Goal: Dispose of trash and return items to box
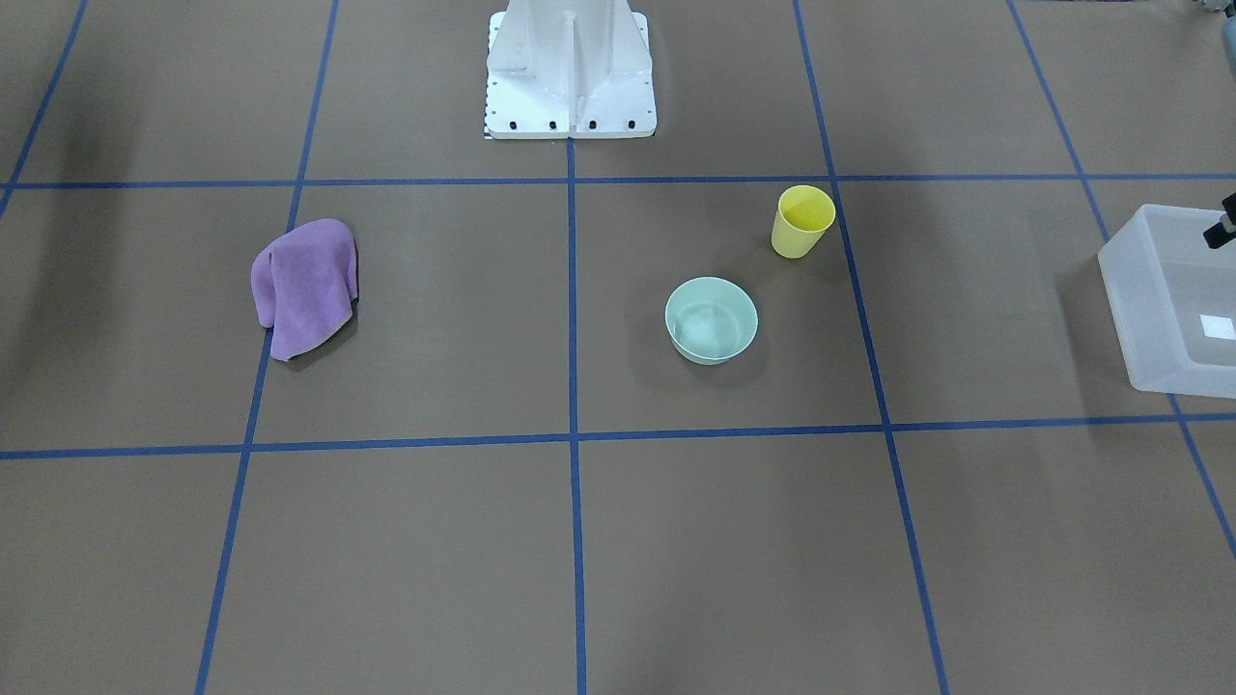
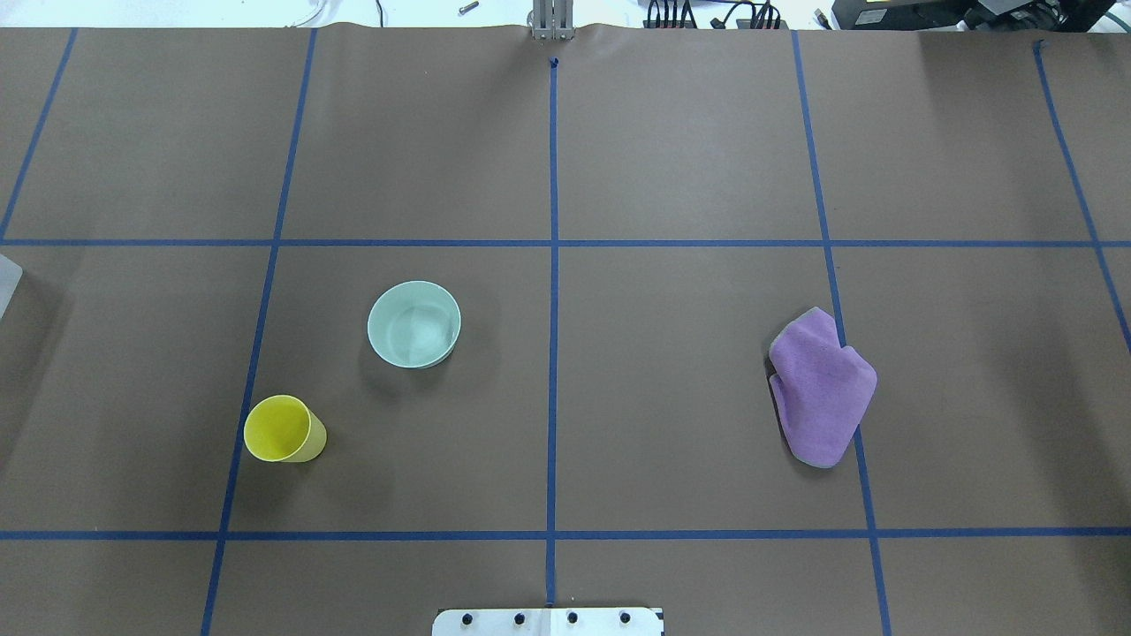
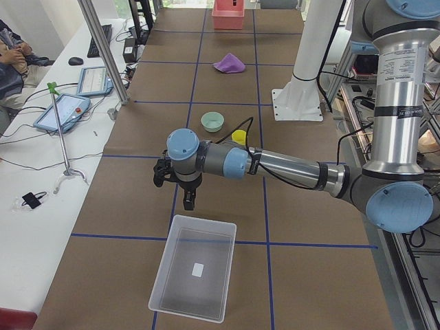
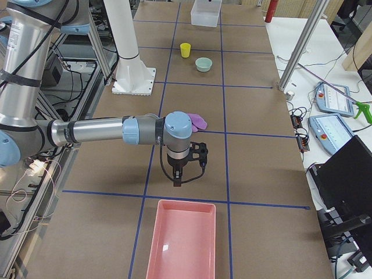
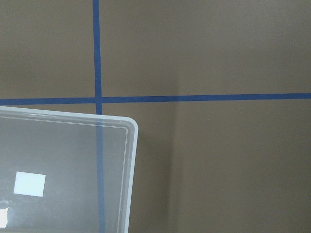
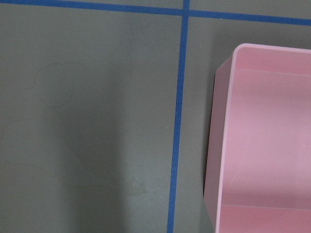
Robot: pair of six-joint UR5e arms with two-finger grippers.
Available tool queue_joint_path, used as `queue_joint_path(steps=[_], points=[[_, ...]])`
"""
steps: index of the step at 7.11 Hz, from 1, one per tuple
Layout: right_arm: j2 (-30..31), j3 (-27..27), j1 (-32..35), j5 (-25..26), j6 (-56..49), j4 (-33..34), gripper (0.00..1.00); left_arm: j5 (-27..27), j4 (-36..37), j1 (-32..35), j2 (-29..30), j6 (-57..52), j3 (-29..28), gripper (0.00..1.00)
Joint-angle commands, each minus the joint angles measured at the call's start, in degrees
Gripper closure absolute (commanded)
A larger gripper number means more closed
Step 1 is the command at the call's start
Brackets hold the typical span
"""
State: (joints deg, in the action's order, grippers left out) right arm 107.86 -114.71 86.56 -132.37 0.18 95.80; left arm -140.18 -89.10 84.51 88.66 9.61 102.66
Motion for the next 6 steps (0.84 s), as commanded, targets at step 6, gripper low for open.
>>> queue_joint_path(steps=[6], points=[[0.60, -0.69, 0.19, -0.60, 0.69, -0.17, 0.00, -0.10, -3.52, 0.04, -1.20, 0.23, 0.44, 0.02]])
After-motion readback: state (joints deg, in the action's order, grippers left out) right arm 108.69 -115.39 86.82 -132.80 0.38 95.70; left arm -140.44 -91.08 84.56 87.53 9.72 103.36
